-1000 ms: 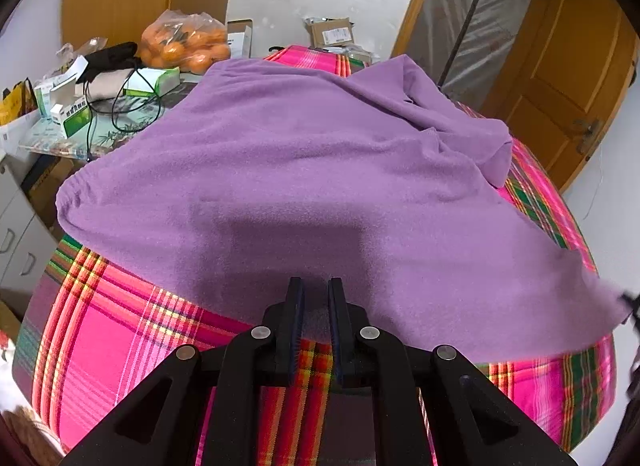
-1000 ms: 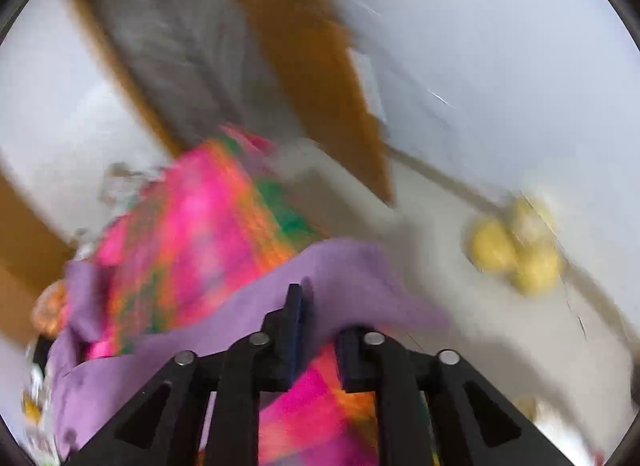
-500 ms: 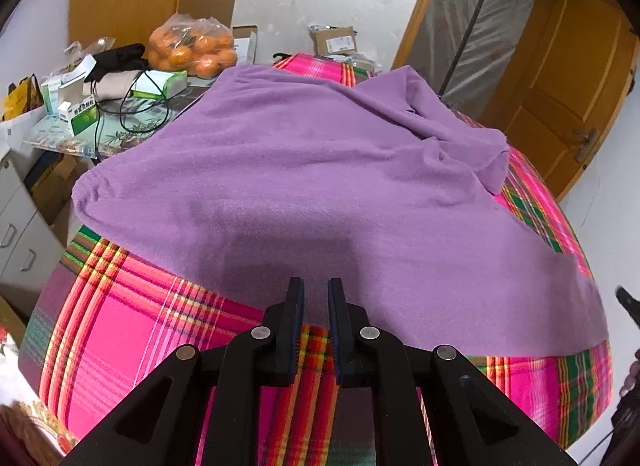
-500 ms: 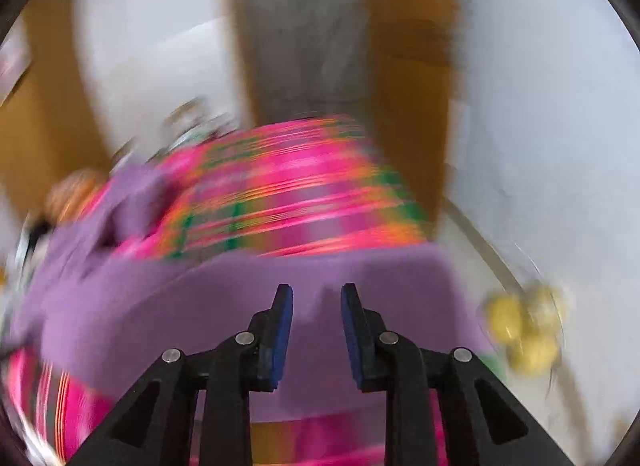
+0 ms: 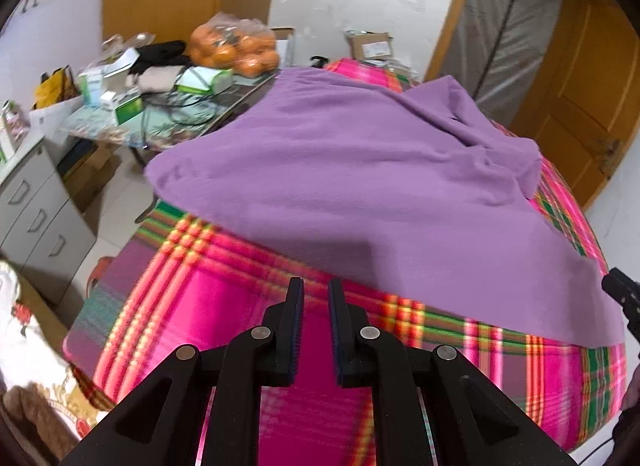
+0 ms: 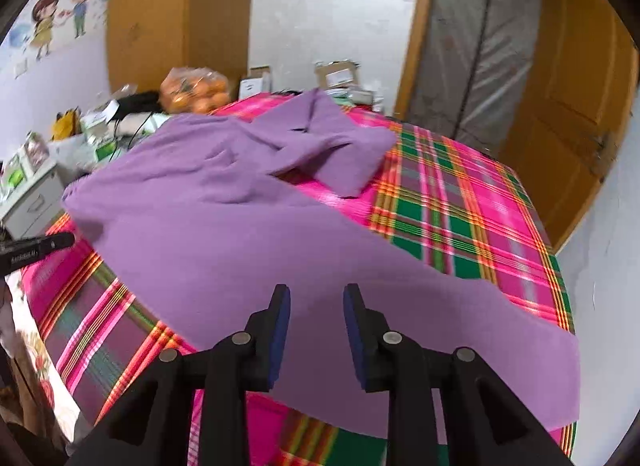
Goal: Fold clothes
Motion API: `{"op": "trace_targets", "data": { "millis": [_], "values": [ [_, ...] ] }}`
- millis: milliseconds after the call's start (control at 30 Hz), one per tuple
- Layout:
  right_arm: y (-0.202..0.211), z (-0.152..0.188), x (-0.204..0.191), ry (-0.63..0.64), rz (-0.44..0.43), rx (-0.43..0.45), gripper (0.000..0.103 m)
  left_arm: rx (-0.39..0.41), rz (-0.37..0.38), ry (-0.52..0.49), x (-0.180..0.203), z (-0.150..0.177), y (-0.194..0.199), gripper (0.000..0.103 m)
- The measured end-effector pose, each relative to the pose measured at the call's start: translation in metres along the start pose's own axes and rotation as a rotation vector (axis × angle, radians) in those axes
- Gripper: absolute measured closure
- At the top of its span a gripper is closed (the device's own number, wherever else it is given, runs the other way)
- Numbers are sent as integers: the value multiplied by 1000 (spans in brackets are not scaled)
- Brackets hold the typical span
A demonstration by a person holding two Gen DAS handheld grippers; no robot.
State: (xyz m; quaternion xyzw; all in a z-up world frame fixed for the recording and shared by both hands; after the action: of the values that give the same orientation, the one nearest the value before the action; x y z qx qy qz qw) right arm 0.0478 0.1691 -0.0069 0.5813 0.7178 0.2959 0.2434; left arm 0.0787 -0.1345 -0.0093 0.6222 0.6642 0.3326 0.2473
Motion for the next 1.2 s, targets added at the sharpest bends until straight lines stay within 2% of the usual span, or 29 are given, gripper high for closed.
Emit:
{"op": "trace_targets", "data": {
  "millis": [167, 300, 567, 733, 933, 1200],
  "values": [
    [-3, 8, -16, 49, -37, -30, 74, -12, -12, 41, -16, 3, -1, 82],
    [-4, 14, -24, 76, -59, -54, 74, -13, -14, 58, -23, 3, -1, 80],
    [-2, 24, -35, 128, -134, -77, 66, -5, -55, 73, -36, -2, 2, 78],
    [-4, 38, -38, 183, -192, -101, 62, 15, -92, 138, -63, -8, 7, 64],
    [-13, 49, -36, 233, -214, -137, 60, 24, -98, 198, -88, -18, 2, 59],
    [-20, 50, -37, 271, -233, -143, 60, 11, -120, 164, -89, -42, -28, 58]
  ]
}}
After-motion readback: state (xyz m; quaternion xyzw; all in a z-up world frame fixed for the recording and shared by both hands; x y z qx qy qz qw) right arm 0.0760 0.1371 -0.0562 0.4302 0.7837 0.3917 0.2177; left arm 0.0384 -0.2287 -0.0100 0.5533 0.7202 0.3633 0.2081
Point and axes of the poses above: each gripper's, at about its wrist camera, not at the fingertips, and y roughly against the way its jaws point, x to its right, z to its underside, the point moved 2 cm from there along -y, roughly the way its jaws point, and after that the axes turned 10 degrees about -y, right-handed, at the moved point
